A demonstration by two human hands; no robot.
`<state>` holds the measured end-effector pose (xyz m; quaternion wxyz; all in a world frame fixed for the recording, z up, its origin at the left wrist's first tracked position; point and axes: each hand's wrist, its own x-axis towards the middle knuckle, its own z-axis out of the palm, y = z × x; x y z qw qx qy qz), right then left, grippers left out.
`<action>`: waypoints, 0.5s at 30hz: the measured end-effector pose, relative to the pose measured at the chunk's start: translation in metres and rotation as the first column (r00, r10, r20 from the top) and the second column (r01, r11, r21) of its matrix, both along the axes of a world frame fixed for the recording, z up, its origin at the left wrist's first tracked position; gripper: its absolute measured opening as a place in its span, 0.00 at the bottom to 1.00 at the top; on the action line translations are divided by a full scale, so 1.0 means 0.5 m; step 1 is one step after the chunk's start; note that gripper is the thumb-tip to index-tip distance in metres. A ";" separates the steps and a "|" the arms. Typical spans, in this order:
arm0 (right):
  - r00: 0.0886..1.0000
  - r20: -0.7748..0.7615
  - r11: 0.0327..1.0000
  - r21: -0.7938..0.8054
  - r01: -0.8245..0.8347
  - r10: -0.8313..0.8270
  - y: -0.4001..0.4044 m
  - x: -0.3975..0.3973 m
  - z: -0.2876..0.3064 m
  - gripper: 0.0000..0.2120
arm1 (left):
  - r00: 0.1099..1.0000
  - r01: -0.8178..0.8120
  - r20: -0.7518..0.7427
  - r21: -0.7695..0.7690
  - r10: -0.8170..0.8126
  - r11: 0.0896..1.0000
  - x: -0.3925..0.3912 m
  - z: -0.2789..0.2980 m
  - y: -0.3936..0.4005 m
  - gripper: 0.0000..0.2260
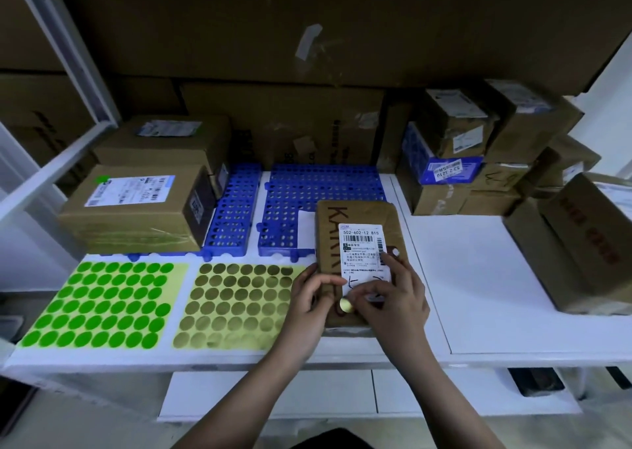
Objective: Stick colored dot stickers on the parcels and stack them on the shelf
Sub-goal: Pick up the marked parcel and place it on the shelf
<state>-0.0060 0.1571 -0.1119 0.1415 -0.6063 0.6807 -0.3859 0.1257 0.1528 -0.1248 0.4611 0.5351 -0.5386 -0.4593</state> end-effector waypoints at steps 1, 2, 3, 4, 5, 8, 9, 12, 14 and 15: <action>1.000 -0.004 1.000 -0.013 0.011 -0.011 -0.001 0.003 -0.003 0.07 | 1.000 0.003 0.000 0.007 -0.003 1.000 0.001 -0.001 -0.001 0.14; 1.000 -0.015 1.000 -0.024 0.017 -0.017 -0.002 0.006 -0.007 0.07 | 1.000 0.005 0.005 0.011 -0.005 1.000 0.002 -0.003 -0.002 0.14; 0.999 -0.033 0.999 -0.046 0.022 -0.024 -0.003 0.007 -0.013 0.07 | 1.000 0.007 0.010 0.008 -0.007 1.000 0.003 -0.005 -0.002 0.14; 0.998 -0.054 0.997 -0.077 0.027 -0.031 -0.005 0.007 -0.020 0.07 | 1.000 0.007 0.014 0.003 -0.008 1.000 0.003 -0.007 -0.001 0.14; 0.997 -0.071 0.993 -0.110 0.031 -0.039 -0.007 0.007 -0.026 0.06 | 1.000 0.011 0.014 0.001 -0.011 1.000 0.004 -0.009 0.000 0.14; 0.994 -0.092 0.985 -0.169 0.035 -0.051 -0.009 0.007 -0.038 0.04 | 0.999 0.044 0.007 0.006 -0.044 0.999 0.006 -0.020 -0.001 0.13; 0.995 -0.093 0.985 -0.172 0.028 -0.045 -0.010 0.006 -0.040 0.05 | 0.999 0.047 0.012 0.000 -0.048 0.999 0.006 -0.023 -0.001 0.13; 0.994 -0.104 0.984 -0.180 -0.008 -0.011 -0.008 0.001 -0.041 0.08 | 0.999 0.031 0.028 -0.026 -0.030 0.999 0.005 -0.027 -0.002 0.14; 0.993 -0.113 0.985 -0.167 -0.040 0.021 -0.005 -0.003 -0.042 0.09 | 0.999 0.030 0.016 -0.021 -0.030 0.999 0.004 -0.027 -0.001 0.15; 0.992 -0.118 0.988 -0.146 -0.052 0.034 -0.004 -0.005 -0.043 0.10 | 0.999 0.036 0.010 -0.016 -0.036 0.999 0.004 -0.027 -0.001 0.15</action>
